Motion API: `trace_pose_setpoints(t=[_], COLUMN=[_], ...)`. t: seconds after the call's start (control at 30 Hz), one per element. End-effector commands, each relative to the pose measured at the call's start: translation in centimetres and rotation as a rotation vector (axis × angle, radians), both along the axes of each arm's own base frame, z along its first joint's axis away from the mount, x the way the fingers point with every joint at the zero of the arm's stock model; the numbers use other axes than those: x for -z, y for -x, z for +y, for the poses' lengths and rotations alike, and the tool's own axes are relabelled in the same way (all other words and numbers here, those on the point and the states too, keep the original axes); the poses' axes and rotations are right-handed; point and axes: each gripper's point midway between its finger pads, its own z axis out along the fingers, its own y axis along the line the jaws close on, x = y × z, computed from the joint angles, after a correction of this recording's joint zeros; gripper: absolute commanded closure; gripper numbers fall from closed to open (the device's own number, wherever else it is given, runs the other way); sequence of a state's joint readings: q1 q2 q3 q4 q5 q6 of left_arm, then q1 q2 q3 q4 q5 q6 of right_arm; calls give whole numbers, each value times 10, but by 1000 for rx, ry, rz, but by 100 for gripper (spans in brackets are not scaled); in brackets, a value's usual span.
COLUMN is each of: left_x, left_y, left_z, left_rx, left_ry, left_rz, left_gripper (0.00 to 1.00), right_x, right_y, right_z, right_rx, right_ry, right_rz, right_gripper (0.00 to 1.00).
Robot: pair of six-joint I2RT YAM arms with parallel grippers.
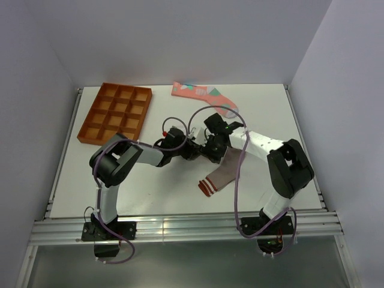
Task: Roll the socks
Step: Pick up the sock at the center of the board, then place the sock in the storage box.
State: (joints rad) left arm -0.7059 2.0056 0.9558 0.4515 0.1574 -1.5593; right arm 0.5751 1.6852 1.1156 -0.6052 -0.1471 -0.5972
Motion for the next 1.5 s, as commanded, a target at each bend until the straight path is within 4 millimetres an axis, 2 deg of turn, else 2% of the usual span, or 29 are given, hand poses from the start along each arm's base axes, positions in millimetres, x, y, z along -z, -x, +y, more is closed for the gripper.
trace_pose_setpoints(t=[0.0,0.1,0.27,0.3,0.43,0.57,0.7,0.77,0.8,0.83,0.87,0.9,0.93,0.97,1.0,1.03,1.07,1.13,1.17,1.2,1.23,1.27,1.33,1.37,1.47], left_x=[75,77,61,55,36,17,-22,-36,-52,-60,-67,-84,-93,-99,-115,-119,-126,-143,-149,-157,-162,-163,-167,-167,-163], left_y=[31,22,-6,-17,-41,-67,-98,-115,-124,-132,-144,-155,-164,-177,-190,-197,-208,-226,-236,-249,-256,-264,-281,-288,-305], left_z=[30,41,54,58,67,77,84,98,100,106,120,125,133,152,158,165,184,201,222,231,242,261,272,297,324], left_rx=[68,69,99,89,101,112,102,80,69,62,34,26,11,-21,-32,-40,-70,-94,-125,-141,-153,-180,-188,-219,-247], left_ry=[-189,-218,-250,-248,-228,-234,-223,-241,-237,-243,-248,-240,-240,-250,-251,-252,-251,-236,-234,-226,-224,-228,-213,-219,-206], left_rz=[126,92,-31,-52,-136,-222,-335,-374,-401,-423,-432,-462,-478,-486,-522,-525,-538,-576,-586,-607,-619,-615,-634,-630,-644], left_gripper=[100,100,100,100,100,100,100,100,100,100,100,100,100,100,100,100,100,100,100,100,100,100,100,100,100], right_x=[-102,-122,-160,-163,-175,-180,-177,-175,-173,-172,-171,-169,-168,-166,-166,-165,-163,-162,-160,-159,-158,-157,-153,-152,-149], right_y=[-47,-53,-64,-64,-74,-78,-82,-84,-86,-85,-86,-87,-88,-88,-90,-90,-92,-94,-95,-97,-98,-99,-101,-103,-106], right_z=[43,21,-11,-17,-45,-61,-72,-79,-81,-81,-82,-85,-88,-90,-91,-93,-96,-98,-99,-100,-100,-100,-102,-102,-103], right_rx=[11,68,157,166,227,260,280,297,302,301,303,311,319,321,320,326,332,336,340,341,344,342,350,352,353], right_ry=[-317,-323,-361,-361,-366,-367,-357,-353,-348,-350,-350,-345,-338,-333,-330,-327,-317,-312,-310,-307,-306,-304,-299,-300,-298], right_rz=[-198,-222,-274,-277,-315,-327,-326,-325,-321,-314,-312,-310,-315,-314,-321,-323,-324,-325,-323,-321,-317,-315,-312,-313,-309], right_gripper=[42,42,41,41,41,41,41,41,41,41,41,41,41,41,41,41,41,41,41,41,42,42,42,42,43])
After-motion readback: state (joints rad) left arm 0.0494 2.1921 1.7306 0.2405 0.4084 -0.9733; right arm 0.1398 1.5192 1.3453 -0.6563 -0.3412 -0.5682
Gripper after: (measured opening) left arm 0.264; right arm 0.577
